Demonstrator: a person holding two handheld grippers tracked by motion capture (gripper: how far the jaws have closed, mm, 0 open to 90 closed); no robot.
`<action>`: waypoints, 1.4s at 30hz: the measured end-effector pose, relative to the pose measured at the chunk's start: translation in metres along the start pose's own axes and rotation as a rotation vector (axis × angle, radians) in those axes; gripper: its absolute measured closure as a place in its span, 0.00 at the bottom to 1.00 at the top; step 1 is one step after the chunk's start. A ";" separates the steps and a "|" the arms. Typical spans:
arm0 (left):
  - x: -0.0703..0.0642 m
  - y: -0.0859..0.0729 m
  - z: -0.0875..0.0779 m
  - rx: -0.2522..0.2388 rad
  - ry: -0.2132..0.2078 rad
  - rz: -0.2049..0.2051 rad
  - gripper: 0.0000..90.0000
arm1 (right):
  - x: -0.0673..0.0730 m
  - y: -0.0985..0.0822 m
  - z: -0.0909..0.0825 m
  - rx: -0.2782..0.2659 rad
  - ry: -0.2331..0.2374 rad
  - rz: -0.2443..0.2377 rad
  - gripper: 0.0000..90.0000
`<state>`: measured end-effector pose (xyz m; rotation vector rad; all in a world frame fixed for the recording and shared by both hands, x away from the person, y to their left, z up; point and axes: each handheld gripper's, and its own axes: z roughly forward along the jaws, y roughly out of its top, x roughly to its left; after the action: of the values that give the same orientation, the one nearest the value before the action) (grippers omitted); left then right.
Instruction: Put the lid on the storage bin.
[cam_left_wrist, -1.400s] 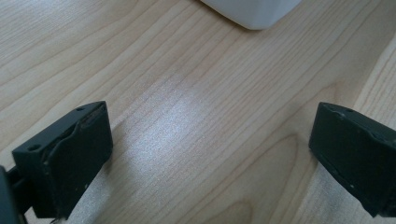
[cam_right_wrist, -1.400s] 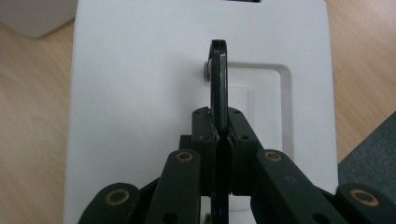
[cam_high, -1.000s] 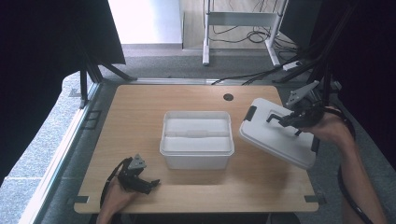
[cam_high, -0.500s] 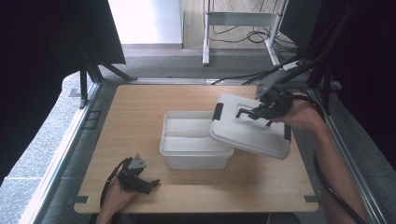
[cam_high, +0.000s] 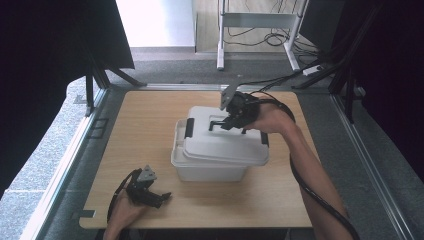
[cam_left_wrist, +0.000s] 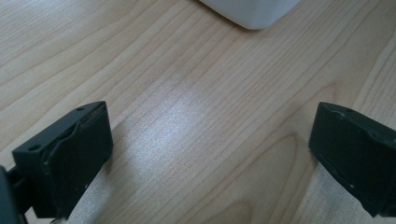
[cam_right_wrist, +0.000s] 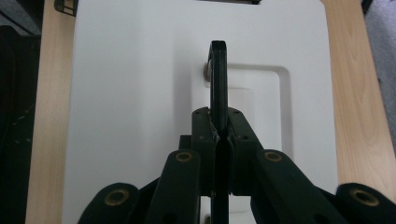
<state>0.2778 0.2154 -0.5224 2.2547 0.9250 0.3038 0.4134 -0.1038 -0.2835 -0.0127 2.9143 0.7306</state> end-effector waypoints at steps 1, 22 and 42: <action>0.000 0.000 0.000 0.000 0.000 0.000 0.00 | 0.000 0.005 0.005 0.002 0.009 -0.011 0.93; -0.001 0.000 0.000 -0.002 -0.003 0.001 0.00 | 0.000 0.021 0.067 0.073 0.033 -0.008 0.88; -0.001 0.000 0.000 -0.002 0.000 -0.002 0.00 | 0.006 -0.041 0.011 -0.058 -0.125 0.210 0.24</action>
<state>0.2770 0.2145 -0.5225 2.2515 0.9258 0.3035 0.4106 -0.1346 -0.3130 0.3249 2.8018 0.8154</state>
